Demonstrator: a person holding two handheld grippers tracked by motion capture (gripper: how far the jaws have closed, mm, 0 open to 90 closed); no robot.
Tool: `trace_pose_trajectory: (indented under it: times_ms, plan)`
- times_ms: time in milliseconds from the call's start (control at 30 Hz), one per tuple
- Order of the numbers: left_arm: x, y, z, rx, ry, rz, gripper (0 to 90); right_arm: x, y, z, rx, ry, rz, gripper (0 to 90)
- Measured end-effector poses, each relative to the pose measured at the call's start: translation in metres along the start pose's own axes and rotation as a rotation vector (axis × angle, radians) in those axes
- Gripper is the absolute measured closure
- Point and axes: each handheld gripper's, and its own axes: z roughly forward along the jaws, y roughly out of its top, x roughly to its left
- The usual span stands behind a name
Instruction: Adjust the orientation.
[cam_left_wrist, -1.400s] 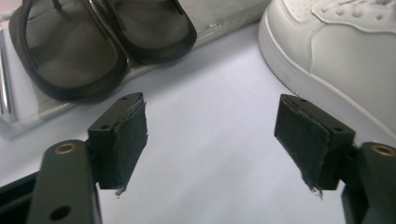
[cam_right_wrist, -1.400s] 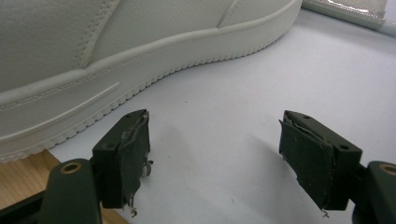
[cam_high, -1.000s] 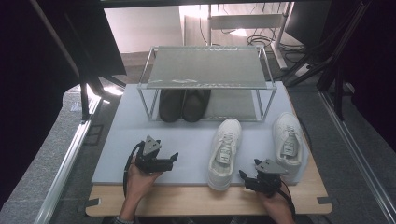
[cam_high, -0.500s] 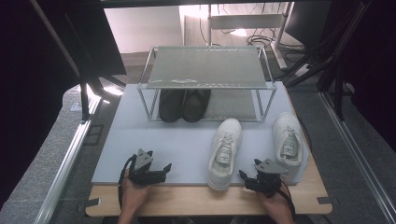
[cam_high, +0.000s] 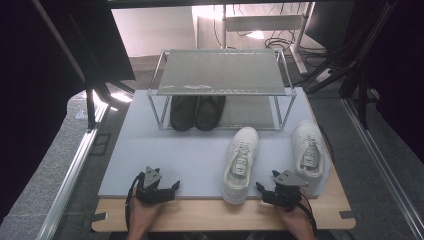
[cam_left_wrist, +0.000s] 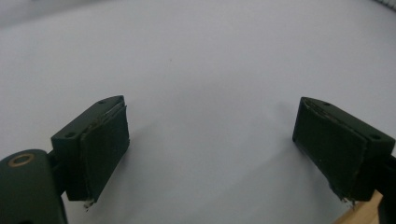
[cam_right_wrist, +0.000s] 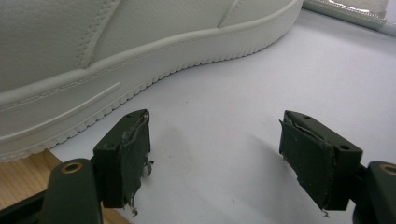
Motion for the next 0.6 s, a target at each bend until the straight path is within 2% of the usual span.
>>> trace_pose_trajectory:
  times_ms: [100, 200, 467, 533, 567, 600]
  plan:
    - [0.0004, 0.0, 0.0001, 0.001, -0.007, 0.0, 11.1, -0.0002, -0.0001, -0.0002, 0.0, 0.004, -0.001, 24.9]
    - [0.0034, 0.0001, 0.0007, 0.009, -0.03, -0.025, 12.3, -0.0002, -0.0001, -0.0002, 0.0, 0.005, -0.002, 24.8]
    - [0.0028, 0.0004, 0.0011, 0.012, -0.026, -0.025, 12.1, -0.0001, -0.0002, -0.0004, 0.0, 0.006, -0.002, 25.2]
    - [0.0028, 0.0004, 0.0012, 0.012, -0.027, -0.026, 12.1, -0.001, -0.0001, -0.0007, 0.006, 0.024, 0.017, 29.8]
    - [0.0028, 0.0004, 0.0012, 0.012, -0.027, -0.026, 12.1, -0.0024, -0.0005, -0.0006, 0.007, 0.038, 0.037, 29.1]
    - [0.0028, 0.0004, 0.0012, 0.012, -0.027, -0.026, 12.1, -0.0026, -0.0005, -0.0009, 0.007, 0.041, 0.032, 29.1]
